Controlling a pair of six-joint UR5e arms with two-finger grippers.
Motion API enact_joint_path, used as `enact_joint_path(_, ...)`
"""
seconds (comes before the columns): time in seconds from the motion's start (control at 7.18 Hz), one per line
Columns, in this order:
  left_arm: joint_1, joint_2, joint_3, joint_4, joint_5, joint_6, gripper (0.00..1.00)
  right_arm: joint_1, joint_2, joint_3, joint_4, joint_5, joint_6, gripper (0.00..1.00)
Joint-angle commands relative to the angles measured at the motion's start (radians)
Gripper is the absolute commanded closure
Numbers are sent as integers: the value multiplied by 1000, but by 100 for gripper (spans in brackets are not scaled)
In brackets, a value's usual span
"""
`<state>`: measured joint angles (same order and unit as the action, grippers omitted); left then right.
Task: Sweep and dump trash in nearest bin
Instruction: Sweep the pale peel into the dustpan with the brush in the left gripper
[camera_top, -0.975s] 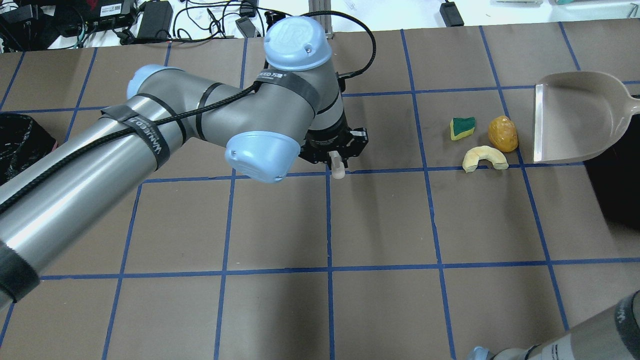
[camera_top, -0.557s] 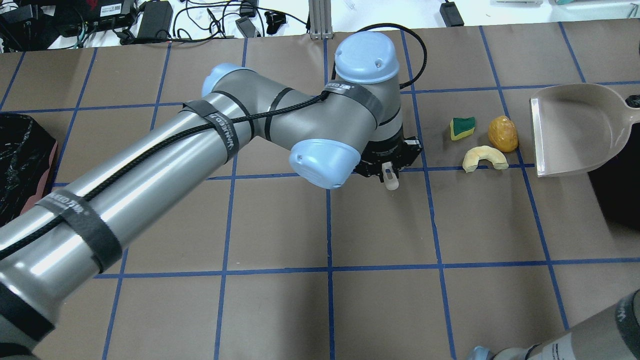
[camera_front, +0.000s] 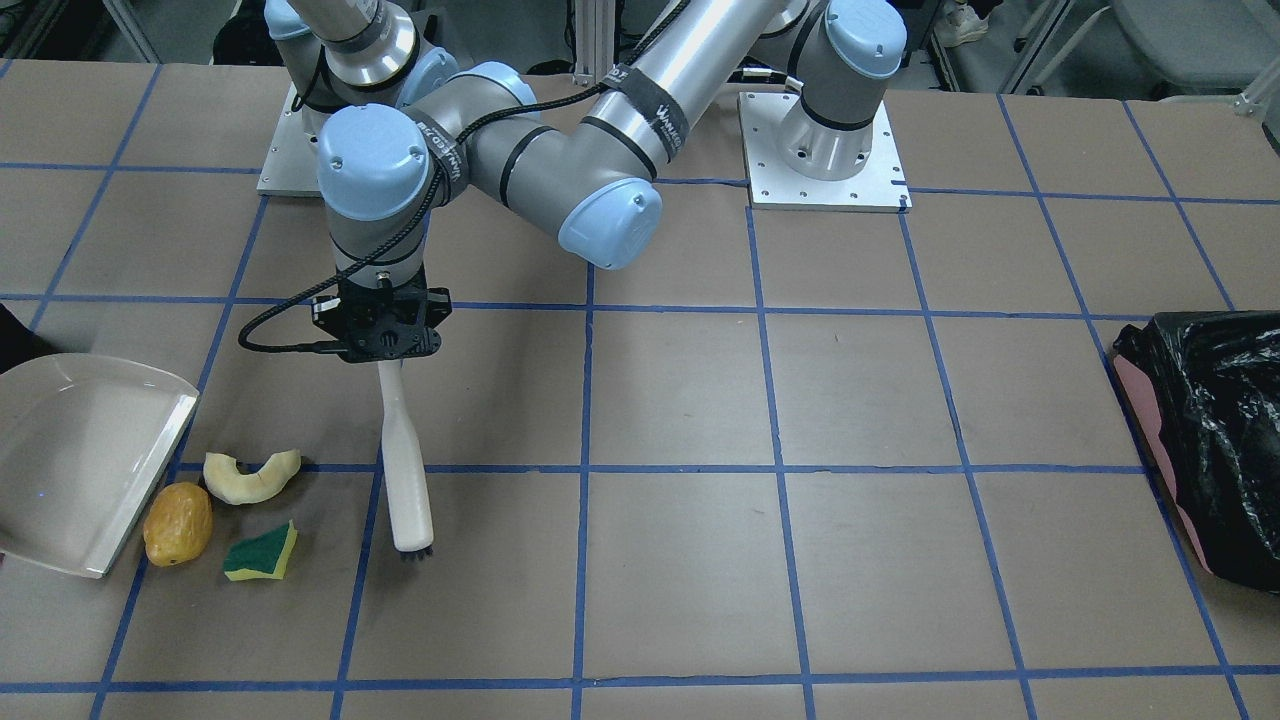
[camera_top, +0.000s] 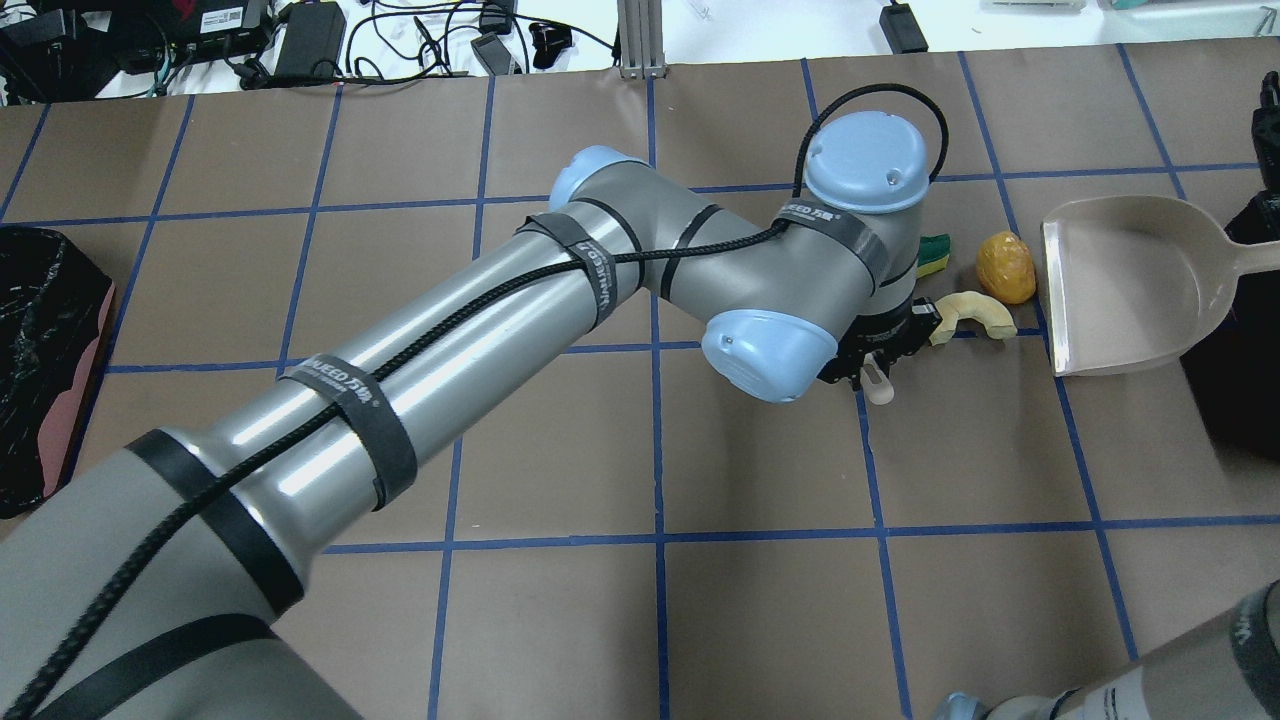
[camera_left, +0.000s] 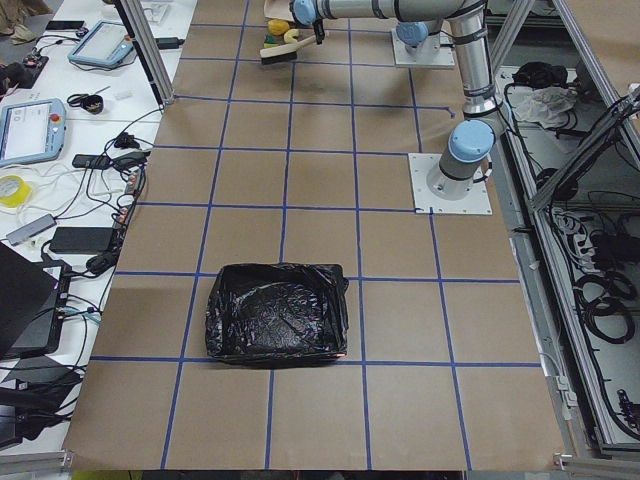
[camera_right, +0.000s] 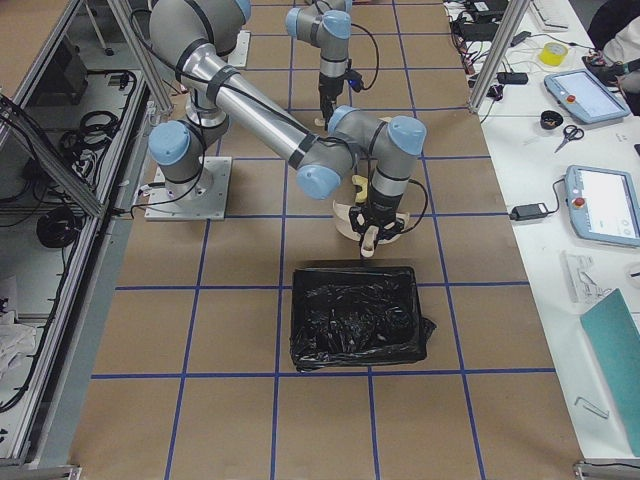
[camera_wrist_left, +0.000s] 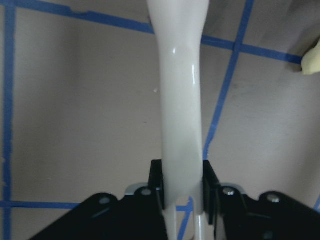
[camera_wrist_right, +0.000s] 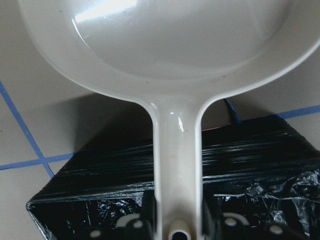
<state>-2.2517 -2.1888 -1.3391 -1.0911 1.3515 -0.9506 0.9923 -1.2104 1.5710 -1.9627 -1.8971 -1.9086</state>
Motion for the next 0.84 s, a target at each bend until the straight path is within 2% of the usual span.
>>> enact_joint_path(0.0, -52, -95, 72, 74, 1, -66, 100, 5, 5, 6, 2, 3, 35, 100)
enact_joint_path(0.42, -75, -190, 187, 88, 9, -89, 100, 11, 15, 18, 1, 7, 52, 100)
enact_joint_path(0.7, -75, -222, 222, 94, 27, -80, 100, 11, 34, 53, -74, 6, 54, 100)
